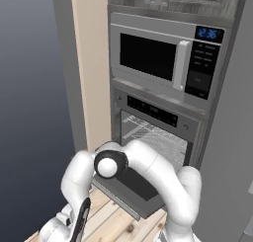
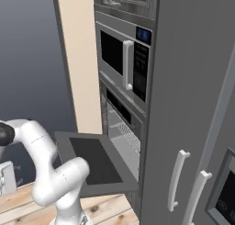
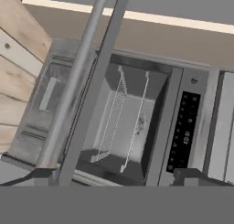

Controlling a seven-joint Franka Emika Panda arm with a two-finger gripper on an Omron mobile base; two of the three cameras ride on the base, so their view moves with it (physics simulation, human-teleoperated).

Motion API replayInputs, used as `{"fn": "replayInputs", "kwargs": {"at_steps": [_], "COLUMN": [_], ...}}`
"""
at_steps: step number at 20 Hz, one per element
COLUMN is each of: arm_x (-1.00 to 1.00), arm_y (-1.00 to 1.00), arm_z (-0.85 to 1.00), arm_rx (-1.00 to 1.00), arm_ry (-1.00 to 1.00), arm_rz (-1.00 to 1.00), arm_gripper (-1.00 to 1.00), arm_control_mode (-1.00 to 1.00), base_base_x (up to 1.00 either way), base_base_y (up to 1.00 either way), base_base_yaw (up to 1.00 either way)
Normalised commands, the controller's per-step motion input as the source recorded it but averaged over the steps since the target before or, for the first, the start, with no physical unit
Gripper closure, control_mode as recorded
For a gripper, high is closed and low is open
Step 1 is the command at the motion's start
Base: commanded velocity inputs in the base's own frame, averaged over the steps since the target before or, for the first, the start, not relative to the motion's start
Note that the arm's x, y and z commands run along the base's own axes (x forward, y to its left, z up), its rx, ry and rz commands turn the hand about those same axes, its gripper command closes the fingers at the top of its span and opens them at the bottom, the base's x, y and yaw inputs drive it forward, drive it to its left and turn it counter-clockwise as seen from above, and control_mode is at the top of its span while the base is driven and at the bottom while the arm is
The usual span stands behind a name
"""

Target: Place the fish on the top rack of the oven, and slide the tray back inside. Close the oven door.

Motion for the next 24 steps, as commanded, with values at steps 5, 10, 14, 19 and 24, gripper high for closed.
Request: {"fn": "replayInputs", "kwargs": {"at_steps": [5, 10, 14, 19, 24], "arm_x": [0.33, 0.41, 0.44, 0.45, 0.29], "arm_y": [-0.07, -0.13, -0.01, -0.10, 0.00], "arm_z": [0.00, -0.01, -0.14, -0.30, -0.71], "arm_rx": [-0.17, -0.26, -0.33, -0.35, -0.32], "arm_ry": [0.25, 0.24, 0.26, 0.24, 0.20], "arm_rz": [-0.09, -0.13, -0.13, -0.11, -0.05], "arm_gripper": [-1.00, -1.00, -1.00, -1.00, -1.00], "arm_control_mode": [-1.00, -1.00, -1.00, -1.00, -1.00], "base_base_x": [0.00, 0.00, 0.00, 0.00, 0.00], "base_base_y": [0.00, 0.00, 0.00, 0.00, 0.00], "base_base_yaw": [0.00, 0.00, 0.00, 0.00, 0.00]}}
